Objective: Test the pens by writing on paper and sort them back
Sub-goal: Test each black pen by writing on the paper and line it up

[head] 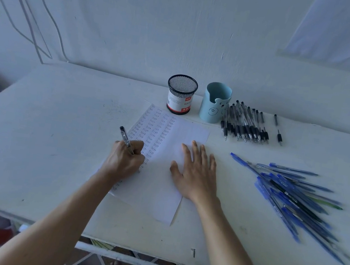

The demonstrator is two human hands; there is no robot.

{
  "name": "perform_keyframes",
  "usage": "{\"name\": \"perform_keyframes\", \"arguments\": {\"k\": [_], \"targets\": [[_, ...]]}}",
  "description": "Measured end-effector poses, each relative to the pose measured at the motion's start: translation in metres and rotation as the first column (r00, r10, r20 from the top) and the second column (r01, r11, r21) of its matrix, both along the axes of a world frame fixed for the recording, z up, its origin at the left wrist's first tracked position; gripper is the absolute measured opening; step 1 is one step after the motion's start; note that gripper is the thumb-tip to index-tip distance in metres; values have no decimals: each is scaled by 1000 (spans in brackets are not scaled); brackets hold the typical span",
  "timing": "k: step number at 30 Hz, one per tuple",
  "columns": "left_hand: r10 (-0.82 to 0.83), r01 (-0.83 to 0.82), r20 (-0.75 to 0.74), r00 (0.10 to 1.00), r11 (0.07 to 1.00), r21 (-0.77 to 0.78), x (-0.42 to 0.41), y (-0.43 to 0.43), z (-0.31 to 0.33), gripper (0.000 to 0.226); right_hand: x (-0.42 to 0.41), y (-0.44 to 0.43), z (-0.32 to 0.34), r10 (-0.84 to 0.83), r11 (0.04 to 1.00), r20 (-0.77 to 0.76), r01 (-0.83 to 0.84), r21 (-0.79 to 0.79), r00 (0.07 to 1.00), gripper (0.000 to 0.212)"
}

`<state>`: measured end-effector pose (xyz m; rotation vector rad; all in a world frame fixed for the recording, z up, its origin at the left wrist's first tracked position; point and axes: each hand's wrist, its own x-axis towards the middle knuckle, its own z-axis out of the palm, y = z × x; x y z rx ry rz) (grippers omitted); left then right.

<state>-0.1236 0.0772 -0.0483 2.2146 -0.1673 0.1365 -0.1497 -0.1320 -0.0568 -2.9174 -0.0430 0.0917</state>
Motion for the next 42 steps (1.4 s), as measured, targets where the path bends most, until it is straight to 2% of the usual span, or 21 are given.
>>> {"name": "perform_keyframes", "arguments": {"k": [3, 8, 11, 13, 15, 16, 18, 20, 22, 24, 30, 33, 37, 42], "targets": [[21, -21, -12, 1000, 1000, -12, 0, -1, 0, 16, 0, -1, 0, 2, 1000, 2, -2, -2, 1000, 69], [11, -11, 14, 1000, 999, -36, -2, -2, 0, 17, 0, 0, -1, -3, 1000, 19, 3, -5, 1000, 85], [5, -6, -9, 1000, 997, -77, -1, 1, 2, 21, 0, -1, -2, -2, 1000, 13, 2, 1, 1000, 77], [25, -51, -110, 994, 970, -239, 1, 5, 4, 28, -1, -1, -2, -1, 1000, 16, 1, -3, 1000, 76], [43, -128, -195, 980, 884, -450, 1, 8, 7, 35, 0, 0, -2, -1, 1000, 21, 1, -7, 1000, 77], [35, -147, -217, 975, 840, -522, 2, 8, 8, 30, 0, 0, -2, -1, 1000, 23, 1, -3, 1000, 79], [37, -159, -219, 975, 804, -573, 3, 6, 8, 17, 1, -1, -2, -3, 1000, 29, 3, 5, 1000, 84], [61, -147, -174, 983, 829, -539, 5, 6, 8, 13, 1, -2, -3, -6, 1000, 36, 6, 8, 999, 79], [62, -129, -151, 987, 861, -491, 6, 7, 9, 42, 1, -3, -3, -11, 1000, 46, 10, 23, 999, 76], [45, -110, -147, 988, 873, -476, 6, 8, 12, 53, 2, -4, -2, -20, 999, 49, 17, 51, 999, 76], [-2, -68, -174, 985, 917, -393, 5, 5, 16, 47, 9, -13, 3, -46, 987, 47, 38, 154, 998, 79], [-34, -31, -173, 984, 932, -362, 1, 5, 18, 38, 10, -24, 6, -89, 992, 50, 85, 90, 995, 79], [-40, -8, -191, 981, 970, -243, -2, -1, 19, 33, 10, -43, 9, -97, 995, -15, 97, -3, 995, 62], [-28, -1, -233, 972, 992, -126, -1, -6, 22, 34, 10, -51, 8, -55, 998, -29, 53, -43, 998, 65]]}}
